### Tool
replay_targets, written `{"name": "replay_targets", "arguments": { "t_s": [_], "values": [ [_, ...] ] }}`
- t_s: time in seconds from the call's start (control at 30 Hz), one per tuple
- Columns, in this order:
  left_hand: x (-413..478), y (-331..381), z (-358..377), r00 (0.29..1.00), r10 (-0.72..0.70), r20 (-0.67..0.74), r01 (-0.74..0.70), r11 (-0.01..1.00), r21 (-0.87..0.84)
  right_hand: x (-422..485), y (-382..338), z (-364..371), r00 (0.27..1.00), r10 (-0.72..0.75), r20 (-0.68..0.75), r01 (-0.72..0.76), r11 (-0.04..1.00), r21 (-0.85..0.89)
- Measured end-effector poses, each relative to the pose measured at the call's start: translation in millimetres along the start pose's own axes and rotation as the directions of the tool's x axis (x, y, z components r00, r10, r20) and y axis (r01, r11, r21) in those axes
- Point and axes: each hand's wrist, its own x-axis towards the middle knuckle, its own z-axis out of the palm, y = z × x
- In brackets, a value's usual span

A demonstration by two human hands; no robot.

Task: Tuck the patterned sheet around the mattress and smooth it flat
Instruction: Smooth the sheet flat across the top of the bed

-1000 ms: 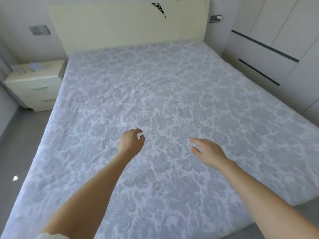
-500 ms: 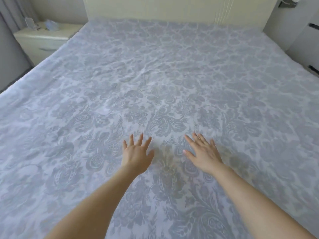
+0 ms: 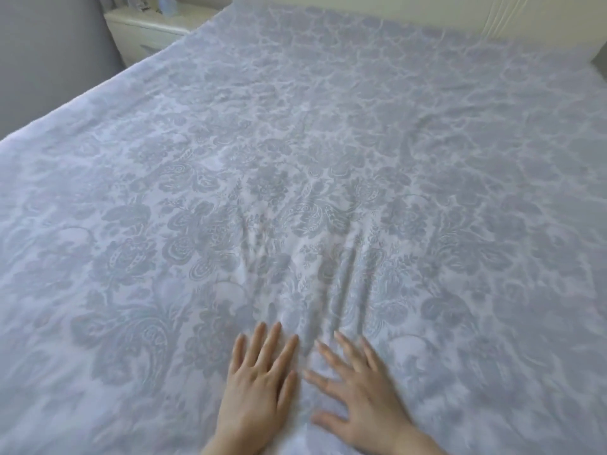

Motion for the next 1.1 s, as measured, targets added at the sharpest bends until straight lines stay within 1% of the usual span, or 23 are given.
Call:
{"name": "replay_targets", "arguments": {
  "t_s": [0.1, 0.17, 0.2, 0.23, 0.27, 0.3, 0.37, 0.4, 0.43, 0.47, 0.5, 0.53, 0.57, 0.67, 0.7, 0.77, 0.83, 0.87, 0.93, 0.97, 1.0, 1.07, 1.1],
  "values": [
    [-77, 17, 14, 0.993, 0.116, 0.023, -0.117, 0.993, 0.036, -58, -38, 25, 0.992, -0.108, 0.066, 0.114, 0.989, -0.098],
    [-112, 20, 10, 0.971, 0.204, 0.126, -0.21, 0.977, 0.043, -93, -51, 25, 0.967, -0.194, 0.164, 0.206, 0.977, -0.06],
    [-120, 18, 3, 0.954, 0.258, 0.153, -0.263, 0.965, 0.013, -104, -57, 14, 0.956, -0.228, 0.184, 0.22, 0.973, 0.063],
    [-122, 13, -6, 0.946, 0.294, 0.135, -0.294, 0.956, -0.023, -105, -58, -2, 0.964, -0.23, 0.133, 0.196, 0.954, 0.225],
    [-116, 7, -18, 0.951, 0.295, 0.092, -0.291, 0.955, -0.055, -98, -56, -18, 0.983, -0.174, 0.064, 0.139, 0.919, 0.368],
    [-102, -1, -31, 0.965, 0.261, 0.022, -0.259, 0.964, -0.061, -85, -51, -36, 0.997, -0.074, 0.011, 0.06, 0.878, 0.474],
    [-64, -13, -64, 0.994, 0.09, -0.06, -0.091, 0.996, -0.004, -47, -28, -59, 0.976, 0.196, -0.099, -0.115, 0.839, 0.531],
    [-49, -20, -74, 0.998, -0.019, -0.058, 0.022, 0.999, 0.046, -31, -20, -62, 0.951, 0.298, -0.077, -0.223, 0.84, 0.494],
    [-42, -27, -73, 0.993, -0.116, -0.03, 0.119, 0.988, 0.1, -22, -18, -57, 0.937, 0.347, -0.033, -0.303, 0.859, 0.413],
    [-44, -32, -66, 0.983, -0.184, 0.018, 0.18, 0.974, 0.14, -21, -23, -42, 0.931, 0.364, 0.01, -0.349, 0.885, 0.309],
    [-56, -33, -55, 0.975, -0.212, 0.069, 0.2, 0.967, 0.156, -30, -35, -20, 0.939, 0.342, 0.024, -0.339, 0.917, 0.209],
    [-78, -33, -40, 0.977, -0.193, 0.093, 0.178, 0.973, 0.149, -51, -57, 7, 0.962, 0.271, -0.008, -0.267, 0.951, 0.156],
    [-107, -31, -26, 0.985, -0.143, 0.092, 0.13, 0.982, 0.137, -80, -83, 26, 0.982, 0.184, -0.033, -0.176, 0.97, 0.17],
    [-204, -17, -7, 0.993, 0.044, 0.106, -0.056, 0.993, 0.108, -175, -155, 57, 0.998, -0.031, -0.057, 0.048, 0.943, 0.328],
    [-232, -13, -9, 0.985, 0.115, 0.129, -0.125, 0.99, 0.07, -199, -169, 55, 0.997, -0.073, -0.034, 0.08, 0.928, 0.363],
    [-274, -4, -20, 0.948, 0.262, 0.181, -0.261, 0.965, -0.03, -224, -178, 42, 0.998, -0.036, 0.041, 0.01, 0.852, 0.523],
    [-275, -10, -45, 0.922, 0.352, 0.163, -0.328, 0.932, -0.157, -207, -172, 7, 0.986, 0.156, 0.054, -0.153, 0.748, 0.646],
    [-263, -13, -60, 0.943, 0.309, 0.125, -0.274, 0.933, -0.235, -188, -166, -7, 0.966, 0.257, 0.023, -0.195, 0.67, 0.716],
    [-221, -19, -92, 0.992, 0.124, 0.003, -0.119, 0.958, -0.261, -134, -155, -33, 0.873, 0.466, -0.141, -0.216, 0.63, 0.746],
    [-194, -24, -100, 0.994, 0.04, -0.097, -0.06, 0.975, -0.214, -101, -153, -44, 0.843, 0.493, -0.216, -0.225, 0.687, 0.691],
    [-164, -26, -107, 0.984, -0.026, -0.175, -0.006, 0.984, -0.179, -66, -153, -52, 0.844, 0.48, -0.238, -0.251, 0.746, 0.617],
    [-106, -21, -108, 0.968, -0.093, -0.231, 0.06, 0.987, -0.146, -1, -154, -48, 0.892, 0.415, -0.178, -0.311, 0.85, 0.424],
    [-81, -12, -101, 0.973, -0.111, -0.201, 0.093, 0.991, -0.096, 17, -150, -38, 0.913, 0.387, -0.128, -0.337, 0.893, 0.298]
  ]
}}
